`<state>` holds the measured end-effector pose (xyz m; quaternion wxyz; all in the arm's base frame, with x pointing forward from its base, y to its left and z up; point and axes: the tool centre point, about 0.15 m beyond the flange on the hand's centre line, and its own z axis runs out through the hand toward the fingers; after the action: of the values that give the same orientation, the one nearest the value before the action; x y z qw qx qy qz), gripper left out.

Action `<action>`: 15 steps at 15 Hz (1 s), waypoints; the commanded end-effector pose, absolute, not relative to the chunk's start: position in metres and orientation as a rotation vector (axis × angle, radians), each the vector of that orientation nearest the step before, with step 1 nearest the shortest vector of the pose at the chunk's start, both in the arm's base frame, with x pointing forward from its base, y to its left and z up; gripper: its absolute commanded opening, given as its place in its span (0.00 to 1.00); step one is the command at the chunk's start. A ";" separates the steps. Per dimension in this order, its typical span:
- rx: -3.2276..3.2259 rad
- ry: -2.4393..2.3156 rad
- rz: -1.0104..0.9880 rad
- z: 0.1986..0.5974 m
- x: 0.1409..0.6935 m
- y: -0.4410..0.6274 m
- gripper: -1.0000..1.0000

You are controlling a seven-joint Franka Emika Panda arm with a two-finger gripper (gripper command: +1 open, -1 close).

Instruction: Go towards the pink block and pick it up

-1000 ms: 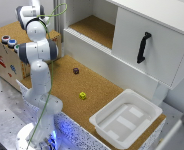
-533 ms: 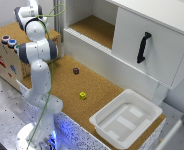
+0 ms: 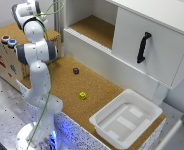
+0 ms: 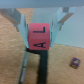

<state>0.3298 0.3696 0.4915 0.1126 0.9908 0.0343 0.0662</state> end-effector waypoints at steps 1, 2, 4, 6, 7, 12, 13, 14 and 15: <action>3.016 -0.008 0.288 0.474 0.304 0.245 0.00; 3.027 -0.030 0.292 0.467 0.302 0.223 0.00; 3.071 -0.069 0.312 0.455 0.297 0.184 0.00; 3.090 -0.057 0.310 0.435 0.299 0.146 0.00; 3.103 -0.047 0.309 0.425 0.301 0.130 0.00; 3.175 -0.032 0.289 0.366 0.320 0.058 0.00; 3.170 -0.008 0.273 0.357 0.326 0.053 0.00; 3.182 0.004 0.258 0.346 0.334 0.047 0.00; 3.165 0.030 0.245 0.338 0.344 0.043 0.00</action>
<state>0.3260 0.0969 0.3945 0.0474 0.9970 -0.0210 0.0578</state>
